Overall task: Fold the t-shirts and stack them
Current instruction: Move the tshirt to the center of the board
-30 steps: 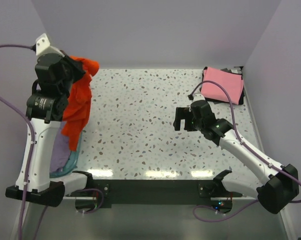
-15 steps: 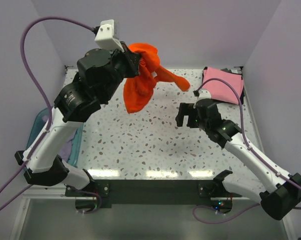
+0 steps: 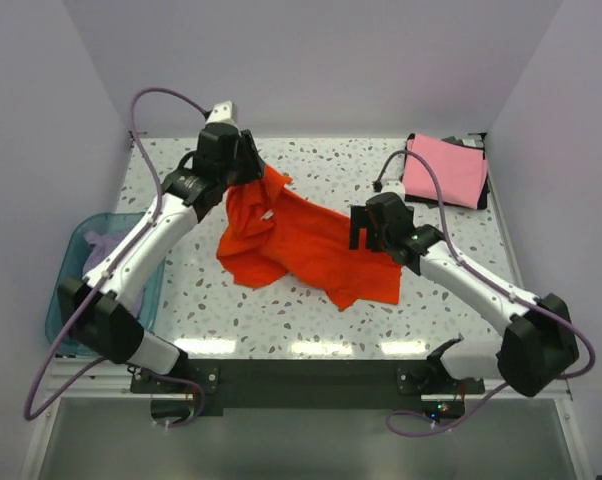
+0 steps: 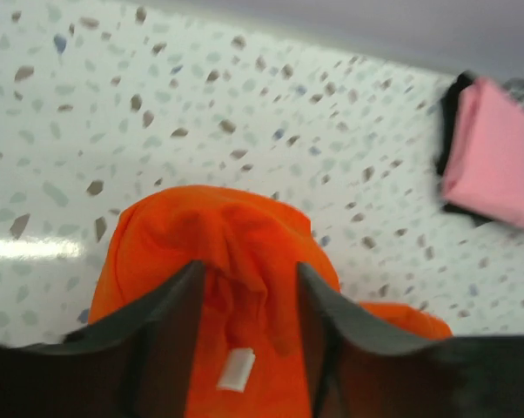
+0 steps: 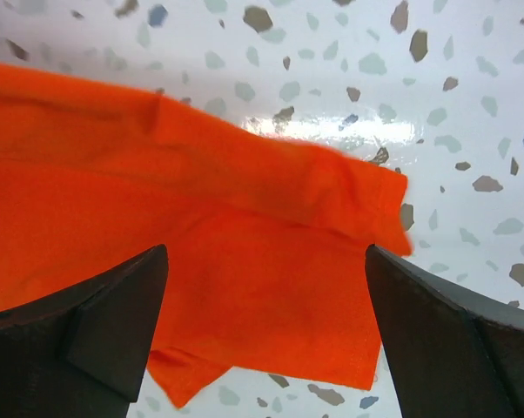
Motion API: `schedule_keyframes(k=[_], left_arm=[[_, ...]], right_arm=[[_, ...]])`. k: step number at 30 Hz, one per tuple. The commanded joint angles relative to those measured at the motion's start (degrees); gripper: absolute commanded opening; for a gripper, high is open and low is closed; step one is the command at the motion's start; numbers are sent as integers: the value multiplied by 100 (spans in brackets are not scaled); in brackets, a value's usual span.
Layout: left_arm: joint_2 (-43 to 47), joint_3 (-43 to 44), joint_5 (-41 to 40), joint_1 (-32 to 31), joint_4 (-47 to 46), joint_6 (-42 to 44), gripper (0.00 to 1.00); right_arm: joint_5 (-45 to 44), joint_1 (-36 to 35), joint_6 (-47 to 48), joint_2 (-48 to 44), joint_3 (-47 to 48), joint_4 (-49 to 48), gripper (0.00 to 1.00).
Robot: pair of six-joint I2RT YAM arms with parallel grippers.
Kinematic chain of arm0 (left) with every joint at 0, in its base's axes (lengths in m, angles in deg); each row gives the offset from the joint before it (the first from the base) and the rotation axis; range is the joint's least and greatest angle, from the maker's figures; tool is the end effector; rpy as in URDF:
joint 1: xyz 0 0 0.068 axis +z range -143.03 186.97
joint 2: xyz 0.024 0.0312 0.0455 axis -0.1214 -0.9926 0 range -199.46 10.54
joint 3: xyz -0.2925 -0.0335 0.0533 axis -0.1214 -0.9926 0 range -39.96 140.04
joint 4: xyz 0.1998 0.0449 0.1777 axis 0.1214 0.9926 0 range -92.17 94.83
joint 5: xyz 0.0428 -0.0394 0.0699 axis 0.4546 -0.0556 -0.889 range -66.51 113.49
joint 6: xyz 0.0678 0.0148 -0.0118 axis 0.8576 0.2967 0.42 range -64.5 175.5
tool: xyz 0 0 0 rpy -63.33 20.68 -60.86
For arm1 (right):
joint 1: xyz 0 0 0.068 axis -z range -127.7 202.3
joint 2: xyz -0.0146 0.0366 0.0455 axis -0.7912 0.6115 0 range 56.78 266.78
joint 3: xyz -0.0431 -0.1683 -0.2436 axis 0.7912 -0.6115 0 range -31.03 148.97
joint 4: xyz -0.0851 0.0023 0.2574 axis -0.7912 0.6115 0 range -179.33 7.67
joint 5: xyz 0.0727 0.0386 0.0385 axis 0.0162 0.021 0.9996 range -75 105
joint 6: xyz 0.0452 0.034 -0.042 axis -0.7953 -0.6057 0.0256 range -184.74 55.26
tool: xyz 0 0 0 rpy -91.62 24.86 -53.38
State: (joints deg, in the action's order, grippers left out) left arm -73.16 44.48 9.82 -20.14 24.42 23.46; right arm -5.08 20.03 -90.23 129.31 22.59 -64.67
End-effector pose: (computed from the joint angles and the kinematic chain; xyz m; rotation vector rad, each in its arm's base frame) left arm 0.3263 -0.1518 0.4096 -0.2393 2.0189 -0.4157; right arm 0.2527 0.1360 0.2770 0.0379 2.2772 0.1185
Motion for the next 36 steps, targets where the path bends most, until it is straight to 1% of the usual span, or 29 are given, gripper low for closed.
schedule_keyframes(k=[1,2,3,4,5,7,9,10,11,12,13,14,16,18,21,22,24,27,28,31,36], left_arm=[[-531,-621,1341,610,-761,-373,63],[-568,-787,1341,646,-760,-383,69],[-516,-867,1297,663,-795,-365,79],[-446,-955,1236,663,-804,-374,81],[-358,-1148,1192,655,-831,-383,82],[-138,-1255,885,664,-604,-426,82],[-7,-1412,482,655,-131,-593,80],[194,-1552,358,655,-41,-689,76],[335,-1980,269,655,-5,-943,73],[494,-2228,112,646,48,-1102,68],[817,-2483,67,629,22,-1260,61],[977,-2990,32,602,-39,-1488,60],[1284,-3371,-153,418,-171,-1665,58],[1278,-3662,-311,182,-180,-1833,57],[840,-3725,-373,22,-189,-1912,56],[751,-3725,-364,22,-241,-1903,56],[488,-3698,-391,22,-477,-1886,52],[102,-3488,-329,31,-681,-1754,50],[4,-3418,-303,22,-707,-1719,49],[-269,-3189,-277,22,-760,-1675,49],[-603,-3083,-399,22,-725,-1710,49]], right_arm=[[-217,37,-96,726,367,-155,99],[-164,37,-113,823,377,-138,99],[-85,37,-148,876,333,-85,99],[-49,37,-218,833,254,-93,99],[-40,37,-245,754,167,-102,99],[-23,37,-350,473,-122,-85,99],[-66,37,-421,280,-334,107,99],[-93,37,-482,27,-588,178,99],[-119,37,-613,-106,-738,214,99],[-119,28,-701,-273,-896,284,98],[-111,37,-876,-536,-1167,319,98],[-93,37,-974,-660,-1283,354,97],[-67,37,-1237,-854,-1573,486,95],[-49,37,-1396,-1056,-1714,531,92],[-49,37,-1581,-1119,-1943,452,90],[-32,37,-1633,-1092,-2013,425,88],[30,37,-1686,-926,-2040,311,86],[74,37,-1766,-680,-2067,153,82],[91,37,-1792,-627,-2075,109,79],[31,45,-1845,-495,-2137,-14,78],[4,89,-1871,-372,-2198,-120,75]])
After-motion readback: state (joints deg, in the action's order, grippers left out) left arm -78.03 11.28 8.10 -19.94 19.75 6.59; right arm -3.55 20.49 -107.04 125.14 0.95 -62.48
